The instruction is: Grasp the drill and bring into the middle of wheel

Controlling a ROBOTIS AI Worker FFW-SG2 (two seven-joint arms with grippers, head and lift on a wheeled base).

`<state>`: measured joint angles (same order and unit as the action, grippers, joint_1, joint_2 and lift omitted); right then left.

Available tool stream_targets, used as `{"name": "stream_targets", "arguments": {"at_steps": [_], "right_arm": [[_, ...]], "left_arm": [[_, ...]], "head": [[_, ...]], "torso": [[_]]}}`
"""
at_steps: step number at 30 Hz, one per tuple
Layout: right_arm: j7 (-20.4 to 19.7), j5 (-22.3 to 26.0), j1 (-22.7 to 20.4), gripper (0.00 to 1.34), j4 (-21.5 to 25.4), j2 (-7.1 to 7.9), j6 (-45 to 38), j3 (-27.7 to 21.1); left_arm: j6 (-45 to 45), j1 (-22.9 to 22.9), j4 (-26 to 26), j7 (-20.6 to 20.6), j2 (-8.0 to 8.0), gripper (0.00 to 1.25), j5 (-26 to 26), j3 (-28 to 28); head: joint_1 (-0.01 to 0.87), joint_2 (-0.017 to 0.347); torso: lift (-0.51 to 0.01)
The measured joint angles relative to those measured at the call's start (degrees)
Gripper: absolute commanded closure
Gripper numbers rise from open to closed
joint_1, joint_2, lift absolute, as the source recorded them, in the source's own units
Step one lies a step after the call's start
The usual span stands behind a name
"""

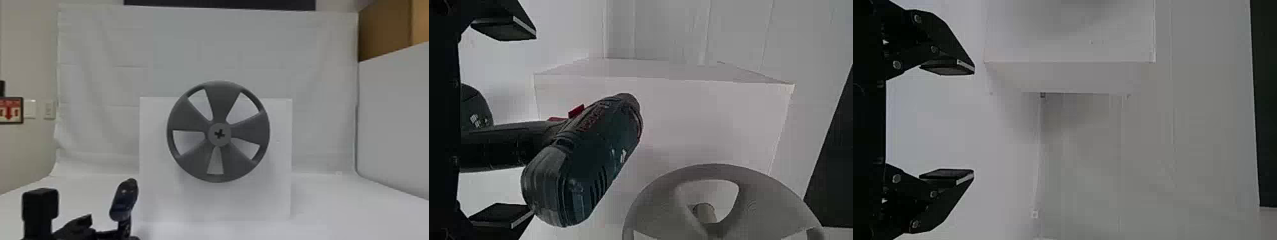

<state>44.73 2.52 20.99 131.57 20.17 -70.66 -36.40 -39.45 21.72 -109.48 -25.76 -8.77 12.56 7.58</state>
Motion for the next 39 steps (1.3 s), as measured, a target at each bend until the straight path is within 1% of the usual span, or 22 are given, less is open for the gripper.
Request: {"name": "stream_targets", "arguments": {"at_steps": [3,4,7,11,18,21,24,27,31,34,39], "right_arm": [[0.00,0.13,-0.05,0.52,0.00,0.00,0.01,-0.16],[0.00,0.16,-0.06,0.52,0.00,0.00,0.01,-0.21],[0.00,0.25,-0.09,0.52,0.00,0.01,0.02,-0.31],[0.00,0.38,-0.14,0.52,0.00,0.02,0.02,-0.44],[0.00,0.64,-0.19,0.52,0.00,0.02,0.09,-0.88],[0.00,0.71,-0.31,0.52,0.00,-0.15,0.32,-1.19],[0.00,0.73,-0.39,0.52,0.00,-0.43,0.62,-1.65],[0.00,0.74,-0.45,0.52,0.00,-0.66,0.91,-2.07],[0.00,0.80,-0.52,0.52,0.00,-0.84,1.20,-2.48],[0.00,0.78,-0.58,0.52,0.00,-1.10,1.41,-2.88],[0.00,-0.03,-0.52,0.52,0.00,-1.77,1.73,-3.28]], "left_arm": [[-0.83,1.18,1.41,-6.88,-0.04,0.07,-2.15,2.27],[-1.27,1.66,1.74,-9.15,-0.05,0.07,-3.63,2.99],[-2.25,2.60,2.11,-12.98,-0.08,0.07,-7.48,4.37],[-3.00,3.29,2.23,-14.56,-0.28,0.08,-10.69,5.74],[-3.26,3.44,2.25,-14.28,-0.69,0.10,-12.26,8.93],[-3.26,3.14,2.26,-12.66,-0.72,0.11,-11.92,10.23],[-3.26,2.62,2.26,-10.01,-0.72,0.11,-10.48,11.22],[-3.25,1.94,2.24,-6.27,-0.70,0.11,-7.96,12.07],[-2.23,0.42,0.83,1.34,-0.64,0.10,-4.28,12.28],[-1.02,-0.72,-0.94,5.82,-0.64,0.10,-3.56,11.37],[-0.12,-1.67,-3.32,10.02,-0.60,0.10,-4.33,9.50]], "head": [[0.000,0.000],[0.000,0.000],[0.000,0.000],[0.000,0.000],[0.000,0.000],[0.000,0.000],[0.000,0.000],[0.000,0.000],[0.000,0.000],[0.000,0.000],[0.000,0.000]], "torso": [[-0.406],[-0.406],[-0.406],[-0.406],[-0.406],[-0.406],[-0.406],[-0.406],[-0.406],[-0.406],[-0.406]]}}
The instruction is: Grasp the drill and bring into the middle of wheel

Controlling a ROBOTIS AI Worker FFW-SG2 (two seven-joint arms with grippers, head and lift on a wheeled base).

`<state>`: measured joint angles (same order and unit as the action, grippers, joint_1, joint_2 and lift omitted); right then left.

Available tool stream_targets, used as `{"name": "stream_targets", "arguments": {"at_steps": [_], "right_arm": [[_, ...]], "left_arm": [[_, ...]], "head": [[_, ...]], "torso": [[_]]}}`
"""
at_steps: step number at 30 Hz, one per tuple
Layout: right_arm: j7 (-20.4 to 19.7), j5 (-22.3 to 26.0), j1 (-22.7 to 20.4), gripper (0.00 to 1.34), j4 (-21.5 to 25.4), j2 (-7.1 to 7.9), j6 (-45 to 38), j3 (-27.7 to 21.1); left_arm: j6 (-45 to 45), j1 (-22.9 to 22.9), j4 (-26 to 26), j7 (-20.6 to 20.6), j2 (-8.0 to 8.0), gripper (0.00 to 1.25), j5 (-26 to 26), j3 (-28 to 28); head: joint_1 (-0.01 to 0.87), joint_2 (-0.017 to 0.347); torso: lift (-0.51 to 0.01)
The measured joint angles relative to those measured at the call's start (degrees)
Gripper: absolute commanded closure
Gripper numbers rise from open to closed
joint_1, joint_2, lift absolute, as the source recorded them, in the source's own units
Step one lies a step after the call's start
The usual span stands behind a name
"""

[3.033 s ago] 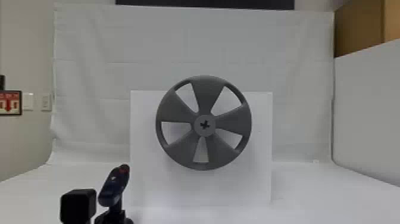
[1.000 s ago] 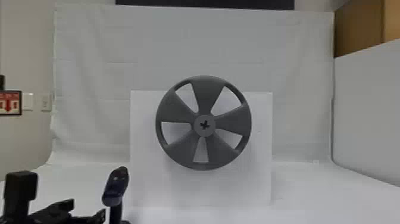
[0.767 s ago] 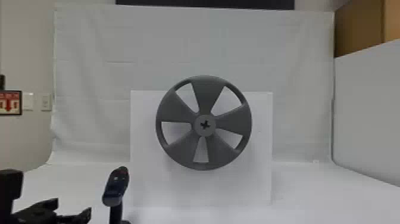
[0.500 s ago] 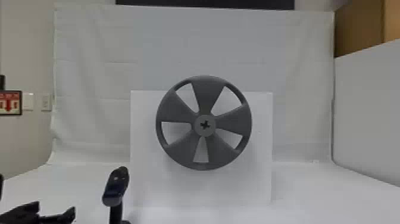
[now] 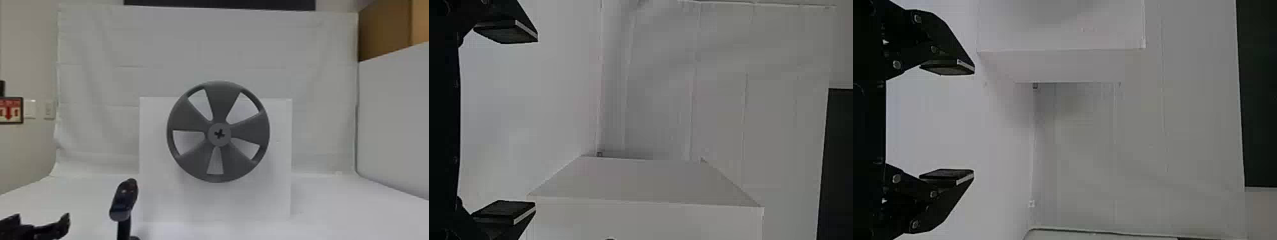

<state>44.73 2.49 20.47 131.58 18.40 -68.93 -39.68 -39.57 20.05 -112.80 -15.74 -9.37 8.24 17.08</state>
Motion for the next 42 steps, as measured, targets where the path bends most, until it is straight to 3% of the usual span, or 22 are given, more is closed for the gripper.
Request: {"name": "stream_targets", "arguments": {"at_steps": [4,7,24,42], "right_arm": [[0.00,-0.76,0.16,0.52,0.00,-0.29,0.11,0.20],[0.00,-0.80,0.18,0.52,0.00,-0.19,0.11,0.34],[0.00,-0.49,0.10,0.52,0.01,0.32,0.11,0.70],[0.00,-0.29,-0.15,0.52,0.01,1.19,-0.27,1.00]], "left_arm": [[0.87,-0.89,-1.77,4.29,0.06,0.10,-0.41,-1.90],[1.07,-1.23,-2.40,5.00,0.10,0.10,-0.47,-2.90],[0.86,-1.37,-2.60,4.82,0.05,0.10,-0.78,-2.38],[-1.27,-0.82,-2.15,1.72,0.05,0.09,-3.11,-1.74]], "head": [[0.000,0.000],[0.000,0.000],[0.000,0.000],[0.000,0.000]], "torso": [[-0.406],[-0.406],[-0.406],[-0.406]]}}
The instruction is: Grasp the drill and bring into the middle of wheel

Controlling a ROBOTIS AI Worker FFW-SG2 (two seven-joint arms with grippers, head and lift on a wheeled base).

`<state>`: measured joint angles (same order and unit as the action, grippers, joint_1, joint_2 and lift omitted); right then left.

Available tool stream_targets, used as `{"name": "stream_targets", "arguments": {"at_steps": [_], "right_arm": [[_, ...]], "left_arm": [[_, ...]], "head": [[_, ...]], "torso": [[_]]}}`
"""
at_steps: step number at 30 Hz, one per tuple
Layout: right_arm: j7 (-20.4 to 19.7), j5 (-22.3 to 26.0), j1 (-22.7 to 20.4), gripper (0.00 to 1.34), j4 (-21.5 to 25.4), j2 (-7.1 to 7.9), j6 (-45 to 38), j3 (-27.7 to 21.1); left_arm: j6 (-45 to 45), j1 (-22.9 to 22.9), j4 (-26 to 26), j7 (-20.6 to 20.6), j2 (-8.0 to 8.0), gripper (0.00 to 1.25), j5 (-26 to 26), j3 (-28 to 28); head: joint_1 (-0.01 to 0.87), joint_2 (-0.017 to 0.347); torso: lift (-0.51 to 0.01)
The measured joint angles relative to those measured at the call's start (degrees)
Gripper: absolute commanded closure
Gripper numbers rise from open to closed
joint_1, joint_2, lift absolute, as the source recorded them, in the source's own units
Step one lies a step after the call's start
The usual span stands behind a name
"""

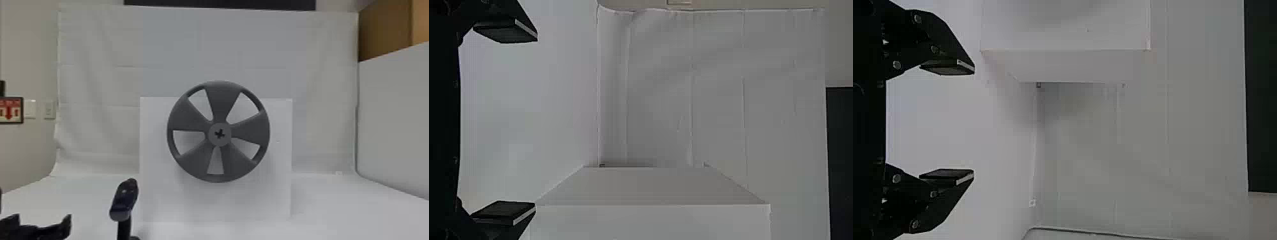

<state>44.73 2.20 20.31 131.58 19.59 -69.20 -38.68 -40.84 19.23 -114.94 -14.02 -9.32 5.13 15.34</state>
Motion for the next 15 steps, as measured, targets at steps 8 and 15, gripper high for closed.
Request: {"name": "stream_targets", "arguments": {"at_steps": [8,15], "right_arm": [[0.00,0.00,0.07,0.52,0.00,0.05,-0.04,0.07],[0.00,0.06,0.08,0.52,0.00,0.12,0.02,-0.01]], "left_arm": [[-0.54,0.24,0.33,-0.89,0.00,0.09,-0.12,0.21],[-0.64,0.36,0.42,-1.17,0.00,0.09,-0.17,0.23]], "head": [[0.000,0.000],[0.000,0.000]], "torso": [[-0.406],[-0.406]]}}
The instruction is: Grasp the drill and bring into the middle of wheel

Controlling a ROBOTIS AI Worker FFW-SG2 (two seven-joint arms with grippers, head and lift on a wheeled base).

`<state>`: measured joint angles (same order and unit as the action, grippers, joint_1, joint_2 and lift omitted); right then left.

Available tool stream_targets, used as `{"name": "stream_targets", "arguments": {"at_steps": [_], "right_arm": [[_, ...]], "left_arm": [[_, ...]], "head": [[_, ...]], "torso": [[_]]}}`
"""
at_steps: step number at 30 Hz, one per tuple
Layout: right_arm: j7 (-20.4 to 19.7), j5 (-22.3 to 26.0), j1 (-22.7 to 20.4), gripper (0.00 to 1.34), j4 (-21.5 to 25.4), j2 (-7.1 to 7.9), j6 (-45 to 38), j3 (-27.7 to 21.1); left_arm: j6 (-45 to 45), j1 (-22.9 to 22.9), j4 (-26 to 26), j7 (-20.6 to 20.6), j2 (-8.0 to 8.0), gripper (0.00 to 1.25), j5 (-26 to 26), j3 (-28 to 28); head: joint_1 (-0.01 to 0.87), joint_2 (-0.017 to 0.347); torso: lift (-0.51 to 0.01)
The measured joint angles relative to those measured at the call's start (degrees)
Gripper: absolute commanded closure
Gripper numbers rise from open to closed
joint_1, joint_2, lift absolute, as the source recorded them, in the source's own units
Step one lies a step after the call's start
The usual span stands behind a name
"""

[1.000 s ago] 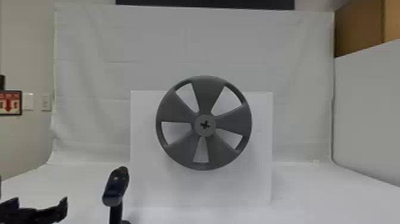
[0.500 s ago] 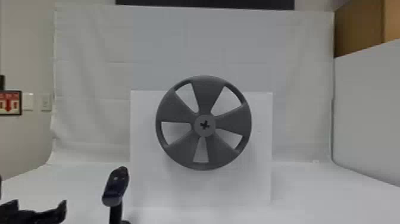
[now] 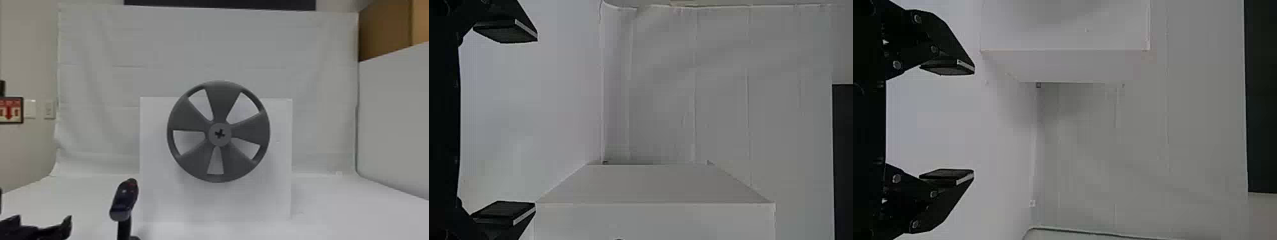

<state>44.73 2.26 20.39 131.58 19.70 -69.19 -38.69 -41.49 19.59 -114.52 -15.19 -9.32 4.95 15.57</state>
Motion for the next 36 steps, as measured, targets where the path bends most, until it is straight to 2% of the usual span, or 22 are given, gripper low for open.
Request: {"name": "stream_targets", "arguments": {"at_steps": [36], "right_arm": [[0.00,1.19,-0.08,0.52,0.08,0.44,0.11,-0.14]], "left_arm": [[0.00,0.19,0.00,-0.10,0.00,0.09,-0.31,-0.08]], "head": [[0.000,0.000]], "torso": [[-0.406]]}}
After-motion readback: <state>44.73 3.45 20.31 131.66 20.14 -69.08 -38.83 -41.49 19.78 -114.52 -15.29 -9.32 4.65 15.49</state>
